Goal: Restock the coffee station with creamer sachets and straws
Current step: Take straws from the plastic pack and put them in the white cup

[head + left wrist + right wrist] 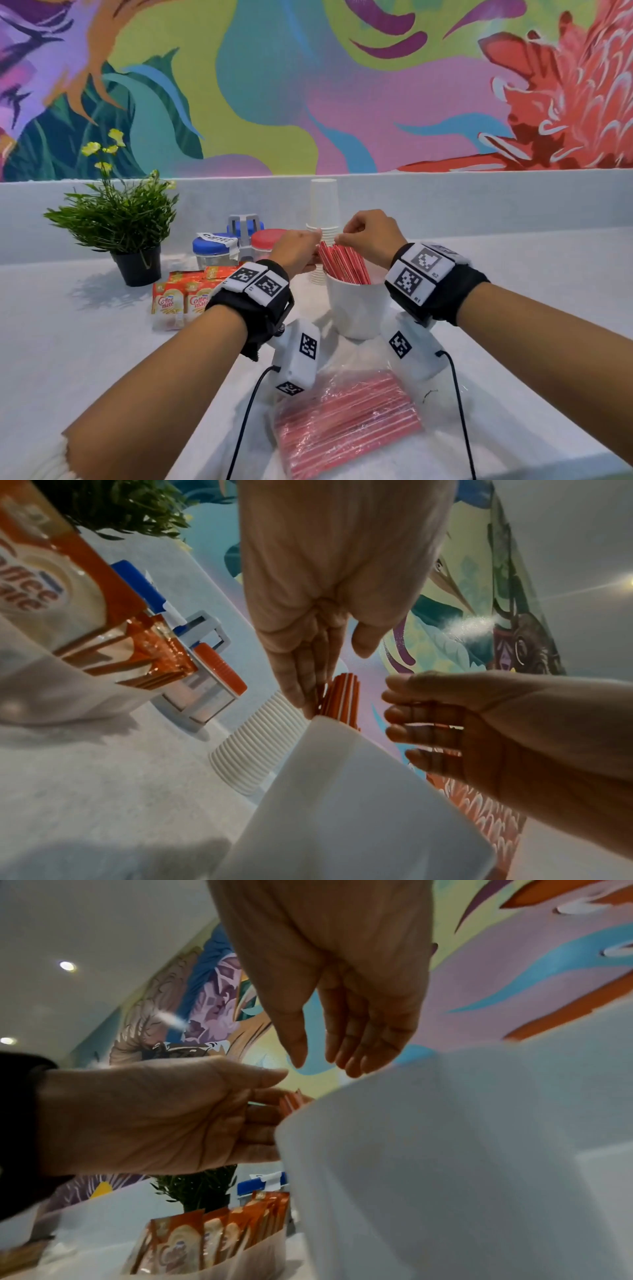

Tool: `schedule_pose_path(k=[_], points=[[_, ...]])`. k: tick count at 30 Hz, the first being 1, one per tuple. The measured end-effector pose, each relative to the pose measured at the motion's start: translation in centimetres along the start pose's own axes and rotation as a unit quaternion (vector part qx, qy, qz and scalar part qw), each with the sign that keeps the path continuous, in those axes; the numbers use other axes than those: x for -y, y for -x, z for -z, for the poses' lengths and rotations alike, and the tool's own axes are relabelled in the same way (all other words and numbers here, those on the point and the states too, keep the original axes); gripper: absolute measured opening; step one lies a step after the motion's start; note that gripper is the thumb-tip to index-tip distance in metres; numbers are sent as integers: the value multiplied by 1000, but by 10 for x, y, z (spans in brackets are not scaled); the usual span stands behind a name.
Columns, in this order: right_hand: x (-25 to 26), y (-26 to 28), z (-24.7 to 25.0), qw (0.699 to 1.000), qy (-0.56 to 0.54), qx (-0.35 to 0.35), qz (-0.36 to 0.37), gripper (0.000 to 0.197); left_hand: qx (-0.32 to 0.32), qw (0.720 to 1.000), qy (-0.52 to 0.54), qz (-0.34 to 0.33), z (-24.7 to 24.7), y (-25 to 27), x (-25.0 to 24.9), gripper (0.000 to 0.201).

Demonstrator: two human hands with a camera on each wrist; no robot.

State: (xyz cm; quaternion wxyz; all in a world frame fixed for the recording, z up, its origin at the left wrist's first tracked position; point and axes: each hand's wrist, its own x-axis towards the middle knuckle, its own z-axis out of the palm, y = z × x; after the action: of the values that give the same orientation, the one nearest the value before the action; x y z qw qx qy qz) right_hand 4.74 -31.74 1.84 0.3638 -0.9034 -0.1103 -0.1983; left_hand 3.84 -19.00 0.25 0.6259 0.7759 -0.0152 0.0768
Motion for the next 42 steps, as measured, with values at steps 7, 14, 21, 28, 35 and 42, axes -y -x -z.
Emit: schedule_pose_path(k=[7,14,21,28,35,42], points=[[-11,21,1,961,222,162,-44,45,19,957,-261,-122,-4,-1,9,28],[-19,18,-2,971,173,167,-15,57,26,929,-347,-129,-14,0,11,33],[-22,18,-2,964,198,177,22,62,75,925,-359,-102,-8,-3,13,38],[-15,7,21,964,-53,237,-104,64,73,949,-291,-100,-6,5,10,65],[-16,28,52,960,-165,159,-161,25,23,961,-251,-117,7,42,-24,60],[-42,82,64,933,-136,143,-300,7,81,962,-241,-102,2,115,-23,55]])
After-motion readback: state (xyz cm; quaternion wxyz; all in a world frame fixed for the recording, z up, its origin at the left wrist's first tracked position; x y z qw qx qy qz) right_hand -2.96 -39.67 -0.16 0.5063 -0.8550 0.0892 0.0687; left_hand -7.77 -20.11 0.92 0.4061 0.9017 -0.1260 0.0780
